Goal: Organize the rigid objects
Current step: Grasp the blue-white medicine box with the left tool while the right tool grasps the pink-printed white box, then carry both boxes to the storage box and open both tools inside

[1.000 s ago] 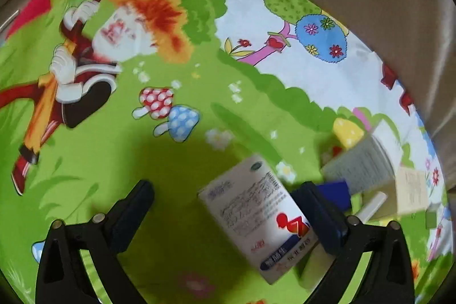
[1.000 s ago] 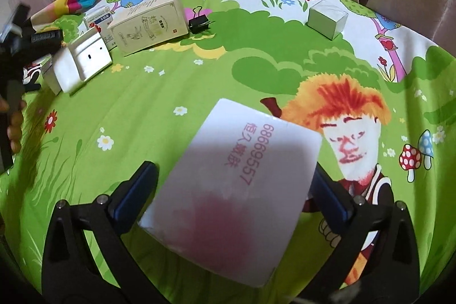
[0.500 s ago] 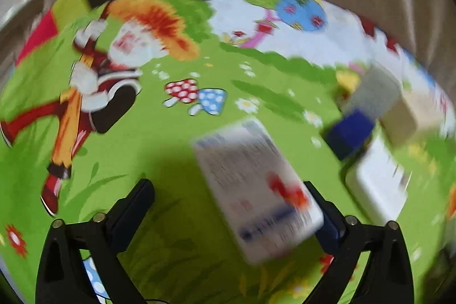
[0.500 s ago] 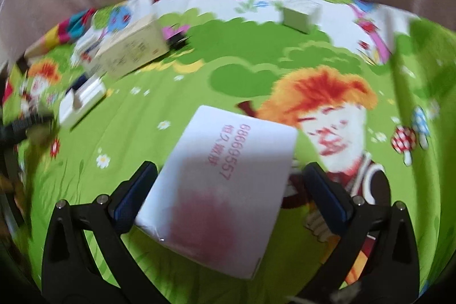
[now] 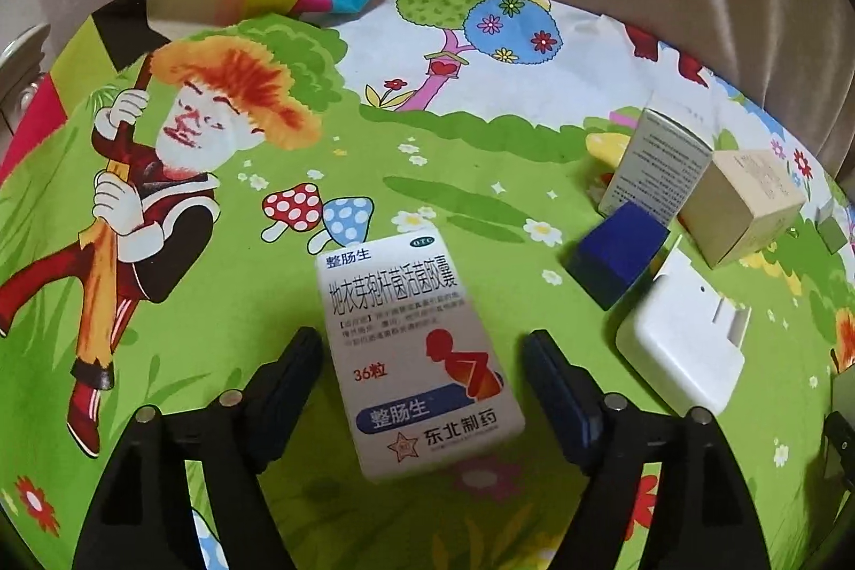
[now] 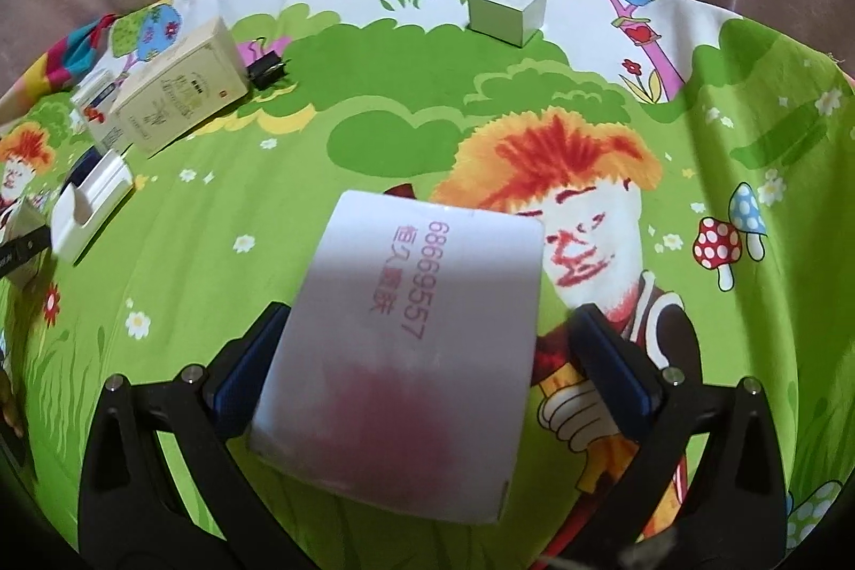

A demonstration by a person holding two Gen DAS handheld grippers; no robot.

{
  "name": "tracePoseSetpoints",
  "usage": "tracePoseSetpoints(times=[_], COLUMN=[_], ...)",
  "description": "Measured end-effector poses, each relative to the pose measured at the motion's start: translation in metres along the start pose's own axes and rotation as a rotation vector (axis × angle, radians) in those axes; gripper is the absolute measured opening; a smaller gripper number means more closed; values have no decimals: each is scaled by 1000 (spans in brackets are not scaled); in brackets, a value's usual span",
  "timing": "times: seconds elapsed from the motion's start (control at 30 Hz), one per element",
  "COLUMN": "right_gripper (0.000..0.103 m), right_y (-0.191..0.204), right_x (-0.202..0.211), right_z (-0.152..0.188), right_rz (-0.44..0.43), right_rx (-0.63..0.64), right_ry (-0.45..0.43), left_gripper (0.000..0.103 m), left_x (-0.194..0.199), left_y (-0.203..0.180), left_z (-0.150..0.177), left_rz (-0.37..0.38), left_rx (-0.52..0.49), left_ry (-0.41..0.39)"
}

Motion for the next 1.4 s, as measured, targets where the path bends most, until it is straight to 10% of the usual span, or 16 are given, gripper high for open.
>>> tracePoseSetpoints(times=[0.13, 0.27, 0.33, 1.23, 1.4], right_gripper=[103, 86, 69, 69, 69], right_y=[-2, 3, 6, 52, 61], right_x=[-5, -4, 7, 80, 144], right_z=[-6, -7, -4, 86, 94], right_rz=[25, 5, -26, -89, -87], right_rx=[-35, 30, 78, 139, 124], right_ry=[21, 23, 3, -122, -342], left_gripper=[74, 41, 41, 41, 41], left_x=[-1, 7, 10, 80, 151], left_y=[-1, 0, 0, 6, 2], left_z=[-1, 1, 6, 90, 96], left_rz=[10, 47, 73, 146, 229], left_rx=[-15, -58, -76, -168, -178], left_ry=[8, 17, 29, 25, -161])
Point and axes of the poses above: each gripper's, at about its wrist camera, not at the fingertips, and x roughly against the way its jaws point, y to its left, z to its underside, the point moved 4 cm from there along -x, roughly the way its jaws point, and after that the axes turned 11 degrees about x, right-handed, at the moved point
